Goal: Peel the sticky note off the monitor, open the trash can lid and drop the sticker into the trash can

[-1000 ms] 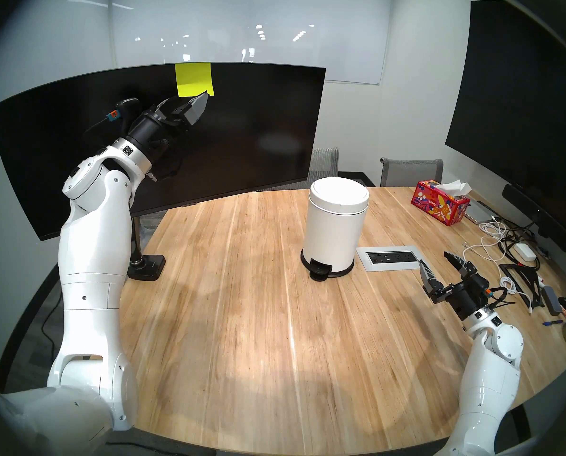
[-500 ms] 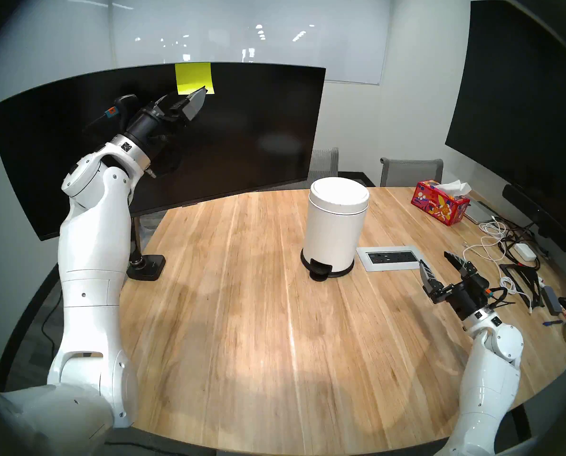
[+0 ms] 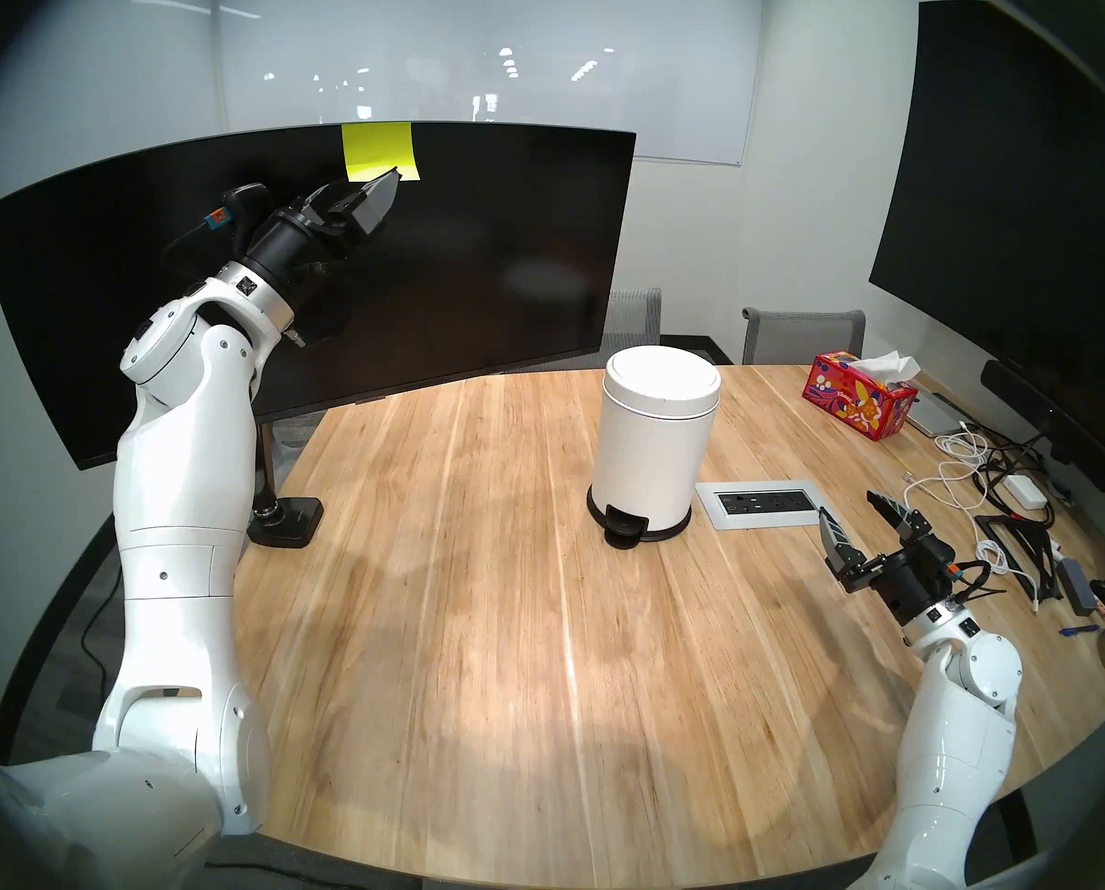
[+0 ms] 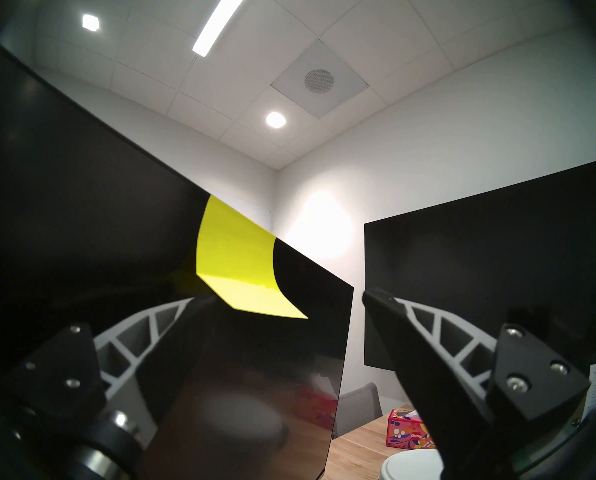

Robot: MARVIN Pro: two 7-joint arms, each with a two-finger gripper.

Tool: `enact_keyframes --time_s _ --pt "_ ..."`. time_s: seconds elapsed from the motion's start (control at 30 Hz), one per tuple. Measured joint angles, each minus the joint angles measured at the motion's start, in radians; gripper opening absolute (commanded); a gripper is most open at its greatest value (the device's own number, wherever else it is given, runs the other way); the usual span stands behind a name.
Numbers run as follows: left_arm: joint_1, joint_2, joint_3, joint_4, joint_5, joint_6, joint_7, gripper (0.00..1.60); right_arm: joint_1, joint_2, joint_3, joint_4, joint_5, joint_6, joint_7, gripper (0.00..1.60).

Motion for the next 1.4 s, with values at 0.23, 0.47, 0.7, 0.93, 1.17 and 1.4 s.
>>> enact_keyframes --time_s 0.23,0.47,0.7,0.93,1.17,1.4 --pt "0.003 -0.003 0.005 -0.001 0.0 0.001 0.002 1.44 0.0 0.0 0.0 0.0 0.0 0.0 0.0 1.6" --pt "0.005 -0.009 0.006 -0.001 -0.003 0.003 0.007 1.6 0.0 0.0 0.0 0.0 0.0 0.0 0.0 1.6" --pt "0.003 -0.023 -0.009 0.009 -0.026 0.026 0.022 1.6 0.0 0.0 0.0 0.0 0.0 0.0 0.0 1.6" --pt "-0.004 -0.035 -0.025 0.024 -0.051 0.047 0.03 1.6 0.0 0.0 0.0 0.0 0.0 0.0 0.0 1.6" --pt "-0.01 -0.047 -0.037 0.031 -0.074 0.064 0.027 1.6 0.0 0.0 0.0 0.0 0.0 0.0 0.0 1.6" --pt "-0.02 -0.058 -0.046 0.037 -0.092 0.081 0.023 1.6 0.0 0.0 0.0 0.0 0.0 0.0 0.0 1.6"
